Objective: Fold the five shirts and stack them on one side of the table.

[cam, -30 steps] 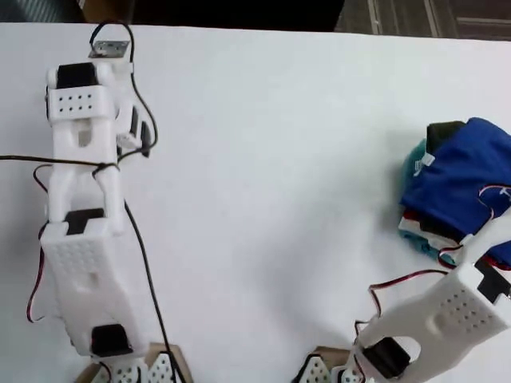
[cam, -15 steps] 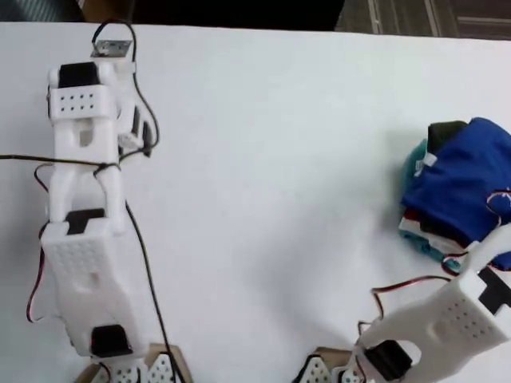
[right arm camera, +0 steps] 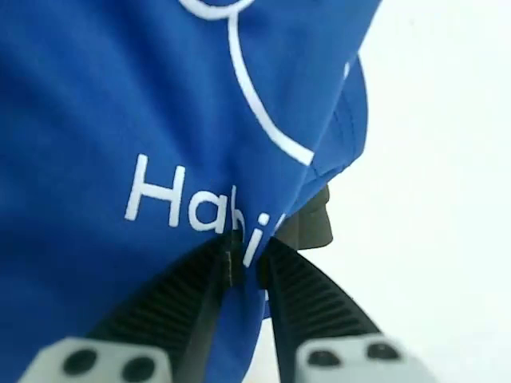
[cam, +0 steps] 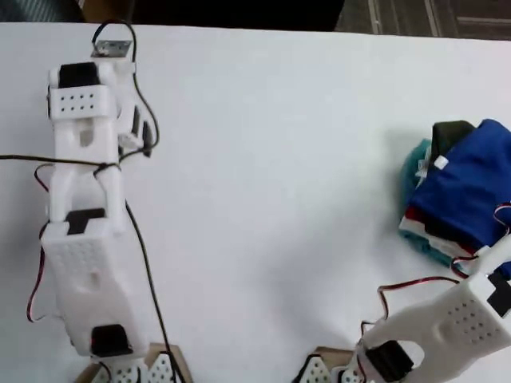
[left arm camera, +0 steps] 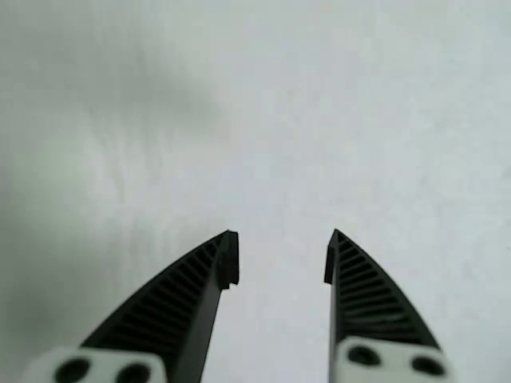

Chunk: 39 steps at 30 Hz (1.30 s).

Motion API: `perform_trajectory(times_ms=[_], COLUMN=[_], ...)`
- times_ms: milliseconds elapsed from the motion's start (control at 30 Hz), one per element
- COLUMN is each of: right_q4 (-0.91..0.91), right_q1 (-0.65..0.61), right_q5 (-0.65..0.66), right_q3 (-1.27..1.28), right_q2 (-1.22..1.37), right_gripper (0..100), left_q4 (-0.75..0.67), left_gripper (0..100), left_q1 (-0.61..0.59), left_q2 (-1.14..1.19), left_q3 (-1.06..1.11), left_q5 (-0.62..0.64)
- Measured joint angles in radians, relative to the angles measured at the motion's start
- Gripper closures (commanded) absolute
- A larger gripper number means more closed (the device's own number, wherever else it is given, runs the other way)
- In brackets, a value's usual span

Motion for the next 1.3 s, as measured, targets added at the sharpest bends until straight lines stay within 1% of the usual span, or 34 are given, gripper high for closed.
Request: perform_trajectory(times_ms=[300, 467, 533, 600, 700, 800, 900, 1000, 1133, 1233, 1300], right_q4=[-0.098, -0.138, -0.138, -0.138, -0.138, -0.141, -0.141, -0.141, -0.141, -0.178, -0.207], right_q1=[-0.003, -0.003, -0.003, -0.011, -0.021, -0.023, -0.032, -0.091, -0.259, -0.367, -0.393], right_q5=[0.009, 0.018, 0.060, 0.098, 0.123, 0.124, 0.055, -0.008, -0.029, -0.038, -0.074], right_q3=[0.002, 0.008, 0.011, 0.021, 0.025, 0.009, -0.071, -0.163, -0.181, -0.181, -0.181], right_q2=[-0.080, -0.081, -0.081, -0.081, -0.081, -0.094, -0.120, -0.146, -0.132, -0.048, 0.031], right_gripper=[97.7, 96.7, 92.3, 85.9, 78.5, 77.7, 77.7, 77.7, 77.7, 77.7, 77.6], left_q4=[0.000, 0.000, 0.000, 0.000, 0.000, 0.000, 0.000, 0.000, 0.000, 0.000, 0.008], left_gripper=[80, 80, 80, 80, 80, 80, 80, 80, 80, 80, 80], left_q1=[0.037, 0.034, 0.035, 0.037, 0.037, 0.037, 0.037, 0.037, 0.037, 0.037, 0.037], left_q2=[0.000, 0.000, 0.000, 0.000, 0.000, 0.000, 0.000, 0.000, 0.000, 0.000, 0.000], left_q3=[0.000, 0.000, 0.000, 0.000, 0.000, 0.000, 0.000, 0.000, 0.000, 0.000, 0.000], left_q5=[0.000, 0.000, 0.000, 0.000, 0.000, 0.000, 0.000, 0.000, 0.000, 0.000, 0.000])
